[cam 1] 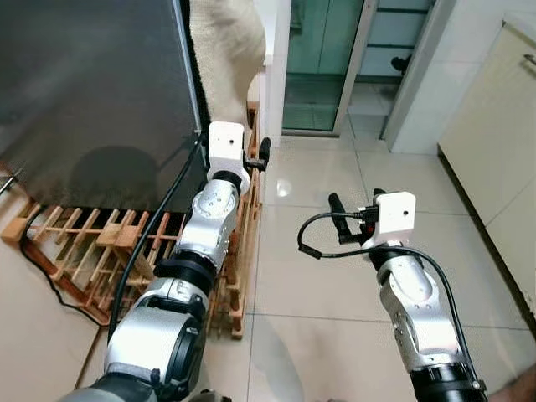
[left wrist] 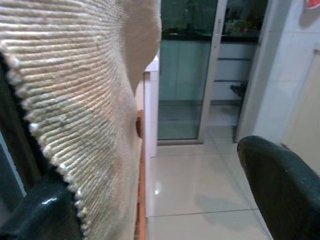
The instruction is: Restocking fridge
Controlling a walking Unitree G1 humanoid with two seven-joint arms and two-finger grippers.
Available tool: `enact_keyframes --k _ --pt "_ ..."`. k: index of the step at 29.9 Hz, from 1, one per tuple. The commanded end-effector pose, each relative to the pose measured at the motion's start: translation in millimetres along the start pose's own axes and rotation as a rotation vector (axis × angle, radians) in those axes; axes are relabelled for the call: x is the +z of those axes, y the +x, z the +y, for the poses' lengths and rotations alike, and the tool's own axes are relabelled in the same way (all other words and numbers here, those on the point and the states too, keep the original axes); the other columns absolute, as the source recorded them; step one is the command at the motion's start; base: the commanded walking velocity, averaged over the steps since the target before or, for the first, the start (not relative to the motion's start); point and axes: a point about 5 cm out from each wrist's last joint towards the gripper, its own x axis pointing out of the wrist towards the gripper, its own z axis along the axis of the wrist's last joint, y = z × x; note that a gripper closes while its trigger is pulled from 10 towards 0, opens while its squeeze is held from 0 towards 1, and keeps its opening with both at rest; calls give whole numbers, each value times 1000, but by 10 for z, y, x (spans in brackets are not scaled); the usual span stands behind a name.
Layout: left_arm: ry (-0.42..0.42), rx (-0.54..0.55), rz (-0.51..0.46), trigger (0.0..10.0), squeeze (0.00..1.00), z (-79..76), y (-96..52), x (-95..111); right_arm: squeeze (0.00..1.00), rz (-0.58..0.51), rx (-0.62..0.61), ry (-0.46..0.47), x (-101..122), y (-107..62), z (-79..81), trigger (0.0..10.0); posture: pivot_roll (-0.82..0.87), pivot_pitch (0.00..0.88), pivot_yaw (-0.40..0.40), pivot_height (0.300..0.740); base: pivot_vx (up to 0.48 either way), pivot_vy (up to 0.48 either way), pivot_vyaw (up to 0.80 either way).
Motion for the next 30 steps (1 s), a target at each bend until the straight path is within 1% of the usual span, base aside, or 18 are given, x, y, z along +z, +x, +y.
enact_keyframes --k 1,6,7,9,10,11,12,14,15,18,21,22,24,25,26,27,29,30 --pt "27 89 -56 10000 0 182 30 146 0 -5 2 -6 6 14 2 10000 -95 0 3 740 0 0 0" --pt "59 173 -76 10000 0 346 31 237 0 -5 1 -7 -2 -6 4 10000 -109 0 10 740 0 0 0" --pt "59 173 -76 10000 0 346 31 237 0 -5 1 -7 -2 -6 4 10000 -109 0 10 740 0 0 0" --pt "70 207 -78 10000 0 523 -18 260 0 -3 -11 -9 -10 -34 -24 10000 -115 0 15 740 0 0 0" --pt "71 215 -65 10000 0 603 -69 235 0 0 -16 -9 -19 -51 -38 10000 -114 0 12 740 0 0 0" --pt "71 219 -56 10000 0 649 -105 215 0 2 -19 -9 -26 -62 -47 10000 -113 0 11 740 0 0 0" --pt "71 219 -56 10000 0 649 -105 215 0 2 -19 -9 -26 -62 -47 10000 -113 0 11 740 0 0 0" --pt "75 220 -44 10000 0 684 -156 177 0 6 -18 -10 -36 -74 -46 10000 -111 0 10 740 0 0 0" --pt "79 231 -26 10000 0 727 -234 123 0 11 -14 -11 -50 -87 -38 10000 -106 0 8 740 0 0 0" --pt "84 243 -21 10000 0 750 -266 105 0 13 -13 -11 -55 -89 -38 10000 -98 0 6 740 0 0 0" --pt "87 283 -12 10000 0 836 -326 90 0 16 -10 -11 -57 -66 -36 10000 -93 0 3 740 0 0 0" --pt "87 283 -12 10000 0 836 -326 90 0 16 -10 -11 -57 -66 -36 10000 -93 0 3 740 0 0 0" --pt "95 299 -19 10000 0 898 -357 155 0 13 -7 -11 -51 -57 -27 10000 -95 0 8 740 0 0 0" --pt "95 299 -19 10000 0 898 -357 155 0 13 -7 -11 -51 -57 -27 10000 -95 0 8 740 0 0 0" --pt "103 306 -27 10000 0 941 -392 204 0 12 -7 -11 -48 -61 -29 10000 -94 0 11 740 0 0 0" --pt "121 309 -35 10000 0 997 -483 261 0 12 -10 -11 -49 -73 -41 10000 -93 0 11 740 0 0 0" --pt "121 309 -35 10000 0 997 -483 261 0 12 -10 -11 -49 -73 -41 10000 -93 0 11 740 0 0 0" --pt "125 306 -28 10000 0 1008 -543 260 0 14 -12 -11 -54 -81 -47 10000 -88 0 10 740 0 0 0"
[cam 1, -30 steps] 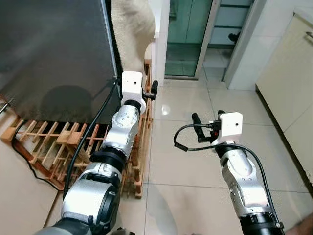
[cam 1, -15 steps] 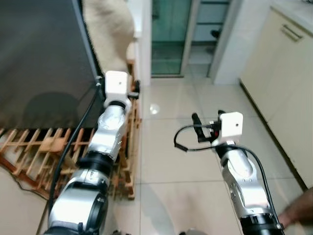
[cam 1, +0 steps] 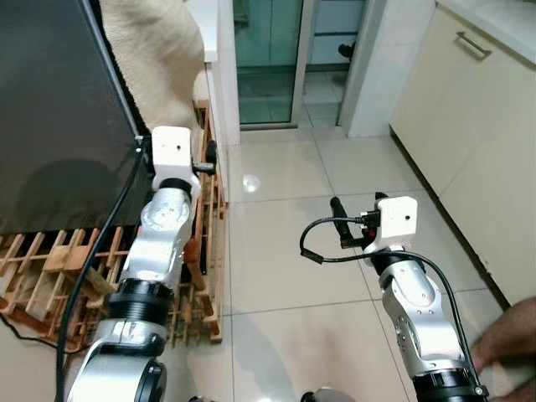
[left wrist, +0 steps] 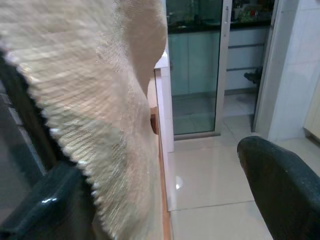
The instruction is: Restocking fridge
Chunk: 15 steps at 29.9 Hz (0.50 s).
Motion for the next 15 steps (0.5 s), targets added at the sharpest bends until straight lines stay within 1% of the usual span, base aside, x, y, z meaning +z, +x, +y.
enact_keyframes --k 1,4,5,6,7,8,11,15 --pt "11 116 -33 10000 0 343 -110 104 0 -12 0 -6 21 -14 -6 10000 -83 0 8 740 0 0 0" --pt "15 114 -22 10000 0 389 -313 101 0 -7 2 -8 10 -27 -17 10000 -65 0 0 740 0 0 0" --pt "15 114 -22 10000 0 389 -313 101 0 -7 2 -8 10 -27 -17 10000 -65 0 0 740 0 0 0" --pt "4 107 -24 10000 0 389 -368 93 0 -5 3 -8 5 -24 -21 10000 -58 0 -5 740 0 0 0" --pt "4 107 -24 10000 0 389 -368 93 0 -5 3 -8 5 -24 -21 10000 -58 0 -5 740 0 0 0" --pt "3 108 -17 10000 0 378 -417 71 0 0 9 -8 -3 -3 -18 10000 -45 0 -14 740 0 0 0" --pt "-10 117 1 10000 0 357 -407 48 0 3 15 -8 -9 17 -9 10000 -44 0 -15 740 0 0 0" --pt "-52 120 -3 10000 0 213 -306 75 0 -7 26 -7 21 76 19 10000 -45 0 -19 740 0 0 0"
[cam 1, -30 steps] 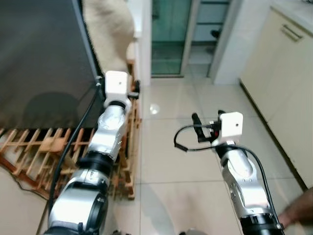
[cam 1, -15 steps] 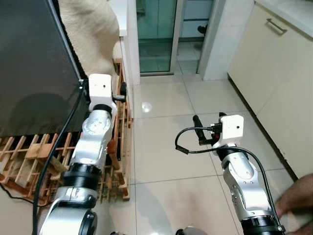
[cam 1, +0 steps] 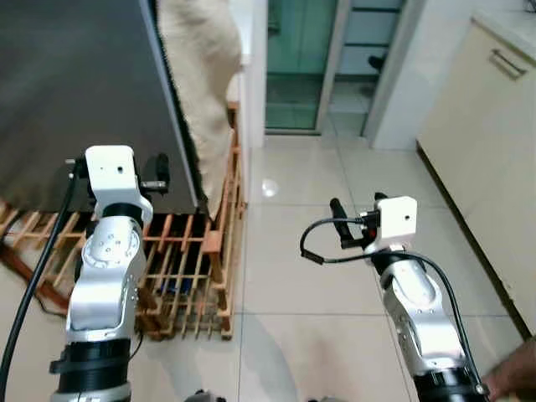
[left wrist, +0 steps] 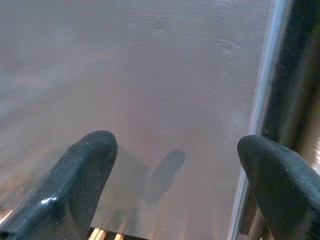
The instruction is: Restocking fridge
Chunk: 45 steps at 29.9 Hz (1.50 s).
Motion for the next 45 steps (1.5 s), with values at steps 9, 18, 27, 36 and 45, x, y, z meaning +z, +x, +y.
enact_keyframes --k 9,18,27,36,45 --pt "-79 -69 35 10000 0 -280 153 12 0 -16 -11 -4 24 16 -29 10000 -68 0 -14 740 0 0 0" --pt "-151 -217 37 10000 0 -689 252 80 0 -32 -15 -3 56 31 -45 10000 -86 0 -14 740 0 0 0" --pt "-160 -177 33 10000 0 -779 358 90 0 -34 -11 1 58 61 -19 10000 -80 0 -12 740 0 0 0" --pt "-128 -103 11 10000 0 -698 529 133 0 -34 -19 2 44 44 -27 10000 -97 0 -2 740 0 0 0" --pt "-162 -177 28 10000 0 -957 620 129 0 -32 -22 -2 43 50 -40 10000 -103 0 -4 740 0 0 0"
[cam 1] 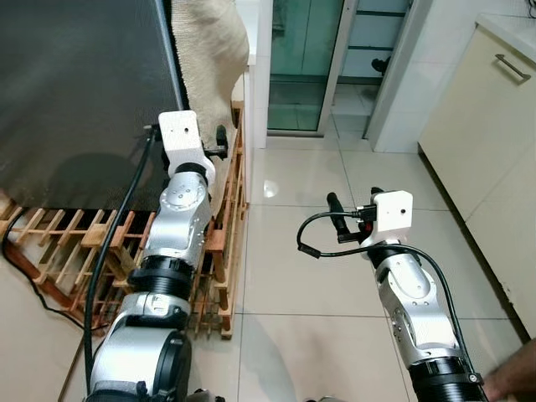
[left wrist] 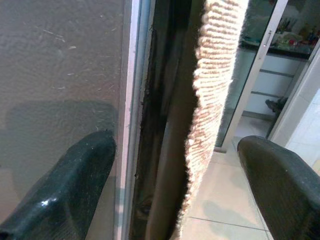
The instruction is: Restocking fridge
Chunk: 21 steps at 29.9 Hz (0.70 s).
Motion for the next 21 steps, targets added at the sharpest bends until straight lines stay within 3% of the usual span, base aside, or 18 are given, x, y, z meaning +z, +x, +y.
enact_keyframes --k 1,7,9,10,11,12,13,16,17,18,19,20,21 --pt "-7 -46 -17 10000 0 -111 31 61 0 -20 -10 -7 35 13 -26 10000 -103 0 -4 740 0 0 0" --pt "-21 -83 -17 10000 0 -272 105 101 0 -19 -14 -7 29 11 -28 10000 -110 0 1 740 0 0 0" --pt "-65 -118 0 10000 0 -421 117 101 0 -18 -11 -7 26 13 -15 10000 -117 0 3 740 0 0 0" --pt "-99 -174 5 10000 0 -572 105 120 0 -20 -9 -7 32 16 -10 10000 -120 0 5 740 0 0 0" --pt "-99 -174 5 10000 0 -572 105 120 0 -20 -9 -7 32 16 -10 10000 -120 0 5 740 0 0 0" --pt "-127 -214 2 10000 0 -660 94 143 0 -20 -10 -6 34 17 -14 10000 -121 0 4 740 0 0 0" --pt "-175 -351 -16 10000 0 -913 44 212 0 -20 -11 -7 34 17 -22 10000 -122 0 4 740 0 0 0" --pt "-190 -415 -21 10000 0 -1025 14 236 0 -19 -12 -7 33 16 -26 10000 -123 0 3 740 0 0 0" --pt "-201 -500 -27 10000 0 -1170 -35 259 0 -17 -12 -8 25 8 -28 10000 -125 0 4 740 0 0 0" --pt "-265 -677 -40 10000 0 -1474 -168 327 0 -10 -11 -9 4 -19 -25 10000 -129 0 5 740 0 0 0" --pt "-274 -740 -53 10000 0 -1594 -225 358 0 -6 -12 -8 -7 -32 -22 10000 -134 0 7 740 0 0 0" --pt "-284 -794 -67 10000 0 -1693 -280 385 0 -3 -13 -7 -16 -44 -19 10000 -137 0 10 740 0 0 0" --pt "-284 -794 -67 10000 0 -1693 -280 385 0 -3 -13 -7 -16 -44 -19 10000 -137 0 10 740 0 0 0"
